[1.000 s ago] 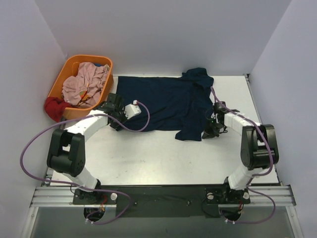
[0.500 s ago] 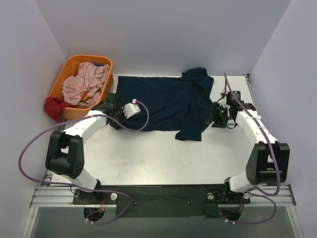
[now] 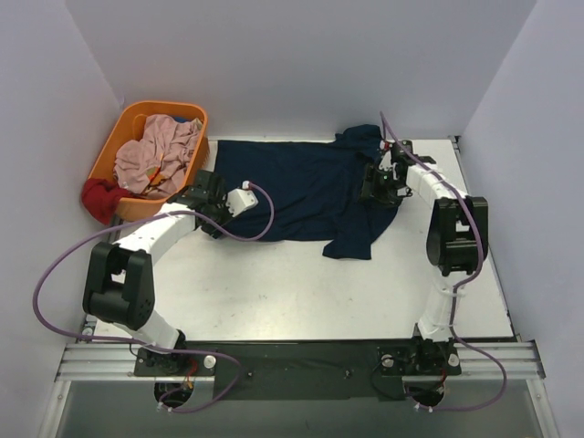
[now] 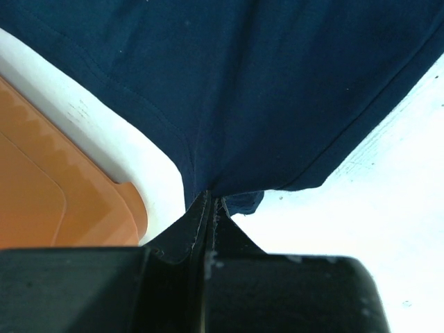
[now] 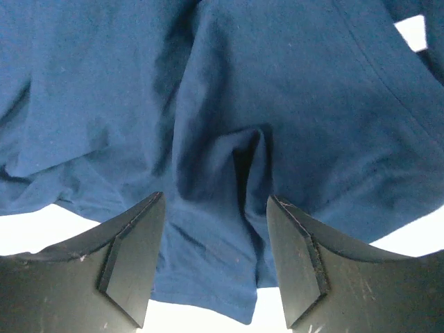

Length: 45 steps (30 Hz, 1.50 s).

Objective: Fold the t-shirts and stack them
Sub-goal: Flatten out the tshirt

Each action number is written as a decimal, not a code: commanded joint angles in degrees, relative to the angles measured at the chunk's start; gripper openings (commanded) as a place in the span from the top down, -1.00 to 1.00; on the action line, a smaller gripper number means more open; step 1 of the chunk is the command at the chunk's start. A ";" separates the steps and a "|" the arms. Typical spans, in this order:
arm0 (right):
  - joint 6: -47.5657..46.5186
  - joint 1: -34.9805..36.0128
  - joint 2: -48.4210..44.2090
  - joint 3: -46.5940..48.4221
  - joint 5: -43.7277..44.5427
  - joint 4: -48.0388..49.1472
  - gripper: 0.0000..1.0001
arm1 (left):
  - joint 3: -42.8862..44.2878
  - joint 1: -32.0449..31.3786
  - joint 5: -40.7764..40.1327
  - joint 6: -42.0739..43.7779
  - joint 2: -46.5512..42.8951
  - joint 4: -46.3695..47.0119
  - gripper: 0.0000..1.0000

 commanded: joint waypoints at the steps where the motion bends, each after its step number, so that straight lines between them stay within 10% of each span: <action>1: -1.50 0.80 3.24 5.33 -1.72 -1.69 -0.12 | 2.47 0.98 0.94 -0.35 0.16 0.25 1.00; 9: -1.59 1.68 6.50 6.05 -7.69 -1.60 0.02 | 3.17 1.15 0.41 -0.52 0.60 -0.01 1.00; 18: 0.35 1.42 2.47 4.55 -7.62 -1.07 0.99 | 4.05 1.24 -0.38 -0.17 0.43 -0.27 1.00; 28: 3.77 -3.76 -13.52 -6.93 -6.82 -2.04 1.00 | 4.93 1.86 -3.36 -0.08 -1.85 -2.29 1.00; 35: 6.77 -16.76 -43.18 -27.25 -8.49 -9.74 1.00 | 10.29 4.41 -1.70 -2.89 -8.09 -14.76 1.00; 45: 12.39 -13.44 -68.03 -37.38 -7.97 -28.31 1.00 | 12.84 3.62 8.15 -8.52 -19.69 -34.11 1.00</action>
